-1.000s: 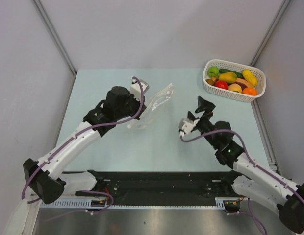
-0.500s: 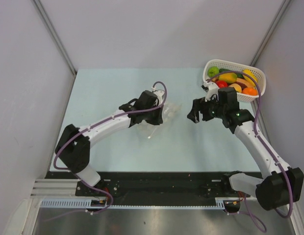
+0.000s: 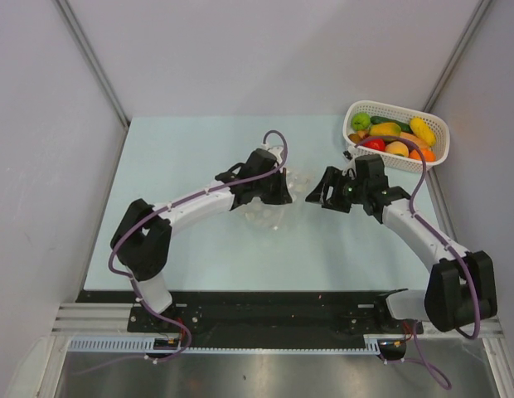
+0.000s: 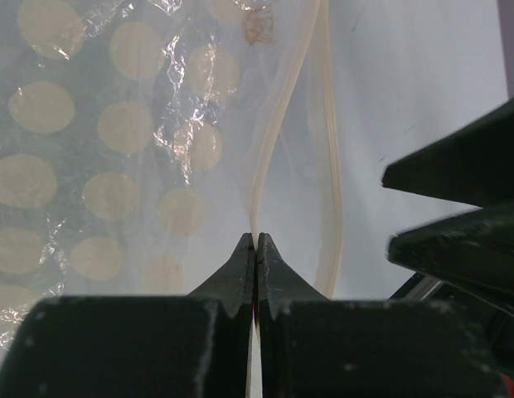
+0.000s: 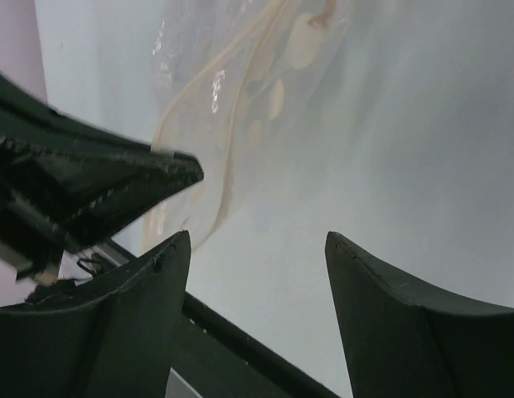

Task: Place the food in the zip-top bag and seal the zipper
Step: Open the zipper of the food storage bag at the center of the board, then pick up the fake fruit from the bin.

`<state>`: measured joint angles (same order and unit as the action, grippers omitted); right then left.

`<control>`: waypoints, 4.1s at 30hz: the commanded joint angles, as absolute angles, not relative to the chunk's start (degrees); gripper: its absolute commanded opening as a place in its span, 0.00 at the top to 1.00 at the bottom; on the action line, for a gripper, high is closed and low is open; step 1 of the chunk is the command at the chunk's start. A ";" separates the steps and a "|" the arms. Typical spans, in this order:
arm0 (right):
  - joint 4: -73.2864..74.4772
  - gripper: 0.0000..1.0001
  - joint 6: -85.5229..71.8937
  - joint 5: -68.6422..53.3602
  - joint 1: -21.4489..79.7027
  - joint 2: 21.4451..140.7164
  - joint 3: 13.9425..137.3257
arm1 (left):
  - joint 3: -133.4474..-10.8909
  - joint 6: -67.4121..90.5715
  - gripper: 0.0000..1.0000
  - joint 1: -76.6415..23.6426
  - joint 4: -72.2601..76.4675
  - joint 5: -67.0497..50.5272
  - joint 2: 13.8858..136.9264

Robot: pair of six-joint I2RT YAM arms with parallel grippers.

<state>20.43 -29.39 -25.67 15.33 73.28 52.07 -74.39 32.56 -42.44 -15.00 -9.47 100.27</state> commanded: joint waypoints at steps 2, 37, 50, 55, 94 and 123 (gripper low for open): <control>11.44 0.30 -36.03 -20.92 15.73 78.57 54.93 | -77.43 34.45 1.00 -43.68 -13.09 -9.93 101.25; 14.50 1.00 -4.31 -21.09 27.51 79.19 65.39 | -74.35 16.97 0.58 -36.91 -21.70 -9.06 86.66; 13.36 1.00 -11.32 -21.53 27.16 80.42 66.62 | -70.66 17.49 0.19 -39.80 -19.51 -8.45 76.82; 11.43 1.00 -15.99 -23.38 26.54 80.77 66.62 | -72.94 17.93 0.21 -42.80 -22.84 -4.05 80.49; 26.19 0.21 8.00 -28.11 13.82 98.79 87.54 | -88.49 26.10 1.00 -31.38 -28.39 -12.83 96.67; 32.27 0.00 22.30 -15.39 -12.31 131.93 129.05 | -101.78 23.64 1.00 -30.06 -32.08 -14.32 115.31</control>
<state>36.05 11.99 -18.50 -13.10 131.92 129.64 -99.00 24.45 -31.16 -31.09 -12.19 114.13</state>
